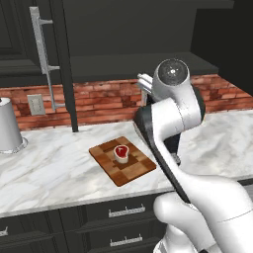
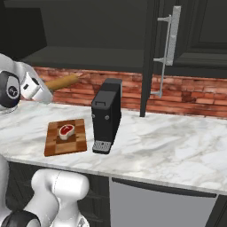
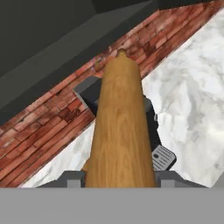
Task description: Open the cabinet, retrieve the rolling pin, and place it next to the meat on the cutting board to prepare for tenderizing.
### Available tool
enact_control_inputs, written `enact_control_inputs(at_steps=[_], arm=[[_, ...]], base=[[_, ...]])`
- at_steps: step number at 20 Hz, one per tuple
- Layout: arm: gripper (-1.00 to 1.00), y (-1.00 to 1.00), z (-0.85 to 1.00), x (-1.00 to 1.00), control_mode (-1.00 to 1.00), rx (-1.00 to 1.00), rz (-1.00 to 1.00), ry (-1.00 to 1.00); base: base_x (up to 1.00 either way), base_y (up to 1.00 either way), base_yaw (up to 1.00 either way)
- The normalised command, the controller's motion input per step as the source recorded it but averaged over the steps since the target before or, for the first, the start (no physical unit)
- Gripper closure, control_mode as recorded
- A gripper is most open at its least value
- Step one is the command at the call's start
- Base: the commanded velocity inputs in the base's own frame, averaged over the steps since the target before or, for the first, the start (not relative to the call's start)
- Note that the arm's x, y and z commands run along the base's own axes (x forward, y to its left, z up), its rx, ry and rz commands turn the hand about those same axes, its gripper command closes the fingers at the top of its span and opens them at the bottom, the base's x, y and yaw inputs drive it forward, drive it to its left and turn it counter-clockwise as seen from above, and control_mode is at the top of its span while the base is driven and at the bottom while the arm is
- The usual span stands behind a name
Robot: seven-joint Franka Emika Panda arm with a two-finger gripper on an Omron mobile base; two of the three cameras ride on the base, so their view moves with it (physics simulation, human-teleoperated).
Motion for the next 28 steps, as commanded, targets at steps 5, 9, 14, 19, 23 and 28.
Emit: enact_control_inputs(at_steps=[5,9,14,19,23,28], arm=[[1.00,0.09,-0.56,-0.81,-1.00,0.00,0.22,0.08],[1.00,0.21,-0.59,-0.66,-1.00,-0.02,0.18,0.11],[1.00,0.39,-0.54,-0.18,-1.00,-0.01,0.07,0.13],[1.00,0.23,-0.41,0.00,-1.00,0.00,0.03,0.10],[1.00,0.03,-0.44,0.11,-1.00,-0.03,0.01,0.04],[1.00,0.00,-0.55,0.19,-1.00,-0.02,0.00,0.01]], base=[[0.00,0.00,0.00],[0.00,0.00,0.00],[0.00,0.00,0.00],[0.00,0.00,0.00],[0.00,0.00,0.00],[0.00,0.00,0.00]])
